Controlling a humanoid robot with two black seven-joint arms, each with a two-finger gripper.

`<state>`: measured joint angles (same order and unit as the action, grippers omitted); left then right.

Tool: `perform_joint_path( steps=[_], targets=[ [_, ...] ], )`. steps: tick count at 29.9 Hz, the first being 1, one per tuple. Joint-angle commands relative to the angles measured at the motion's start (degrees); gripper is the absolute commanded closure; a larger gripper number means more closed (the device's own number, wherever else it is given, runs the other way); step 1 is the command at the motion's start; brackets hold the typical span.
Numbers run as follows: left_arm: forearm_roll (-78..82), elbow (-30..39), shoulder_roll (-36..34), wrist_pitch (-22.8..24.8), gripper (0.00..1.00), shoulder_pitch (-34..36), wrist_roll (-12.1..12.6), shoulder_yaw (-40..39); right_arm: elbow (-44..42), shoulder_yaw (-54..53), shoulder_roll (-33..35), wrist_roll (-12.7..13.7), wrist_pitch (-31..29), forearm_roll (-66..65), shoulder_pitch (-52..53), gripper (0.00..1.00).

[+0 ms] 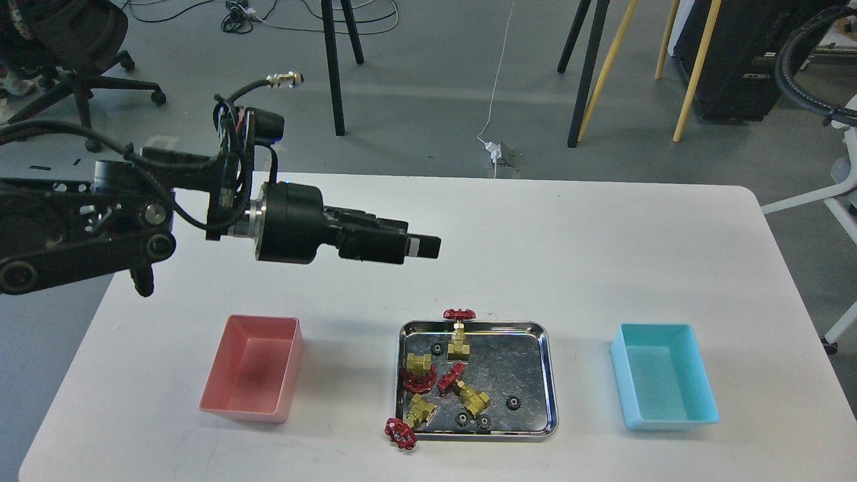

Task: Place valve in pink box and gear in blue box
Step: 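Move the left gripper forward over the metal tray, then lower the left gripper and grasp a red-handled brass valve on the tray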

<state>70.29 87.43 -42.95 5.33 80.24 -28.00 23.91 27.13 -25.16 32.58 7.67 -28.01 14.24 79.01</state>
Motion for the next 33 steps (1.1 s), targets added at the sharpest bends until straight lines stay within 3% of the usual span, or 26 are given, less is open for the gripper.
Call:
perform_joint_path(
  steps=[1,6,11,18,25,33],
  targets=[
    [8.5,-0.3,1.9,-11.1,0.07,0.2,0.0,7.0,-3.1,-0.5,-1.3,0.1,0.0,-0.1,-0.1,0.0],
    [9.5,-4.6,7.3,-15.3,0.07,-1.0,0.0,10.4,-10.2,0.4,-7.3,1.4,0.0,-0.4,0.3,0.0],
    [10.0,-12.1,12.8,-19.3,0.07,-5.6,0.0,10.7,-11.0,0.2,-8.7,1.9,0.0,-0.4,-0.2,0.0],
    [13.6,-14.5,16.5,-19.0,0.07,-10.3,0.0,11.0,-11.0,0.3,-8.5,2.1,0.0,-0.4,-1.7,0.0],
    [13.5,-20.4,24.1,-18.3,0.07,-10.5,0.0,14.6,-11.0,0.3,-8.3,2.1,0.0,-0.4,-2.3,0.0],
    [13.6,-23.4,25.9,-17.6,0.1,-10.8,0.0,16.5,-11.0,0.4,-7.9,2.1,0.0,-0.4,-3.0,0.0]
  ],
)
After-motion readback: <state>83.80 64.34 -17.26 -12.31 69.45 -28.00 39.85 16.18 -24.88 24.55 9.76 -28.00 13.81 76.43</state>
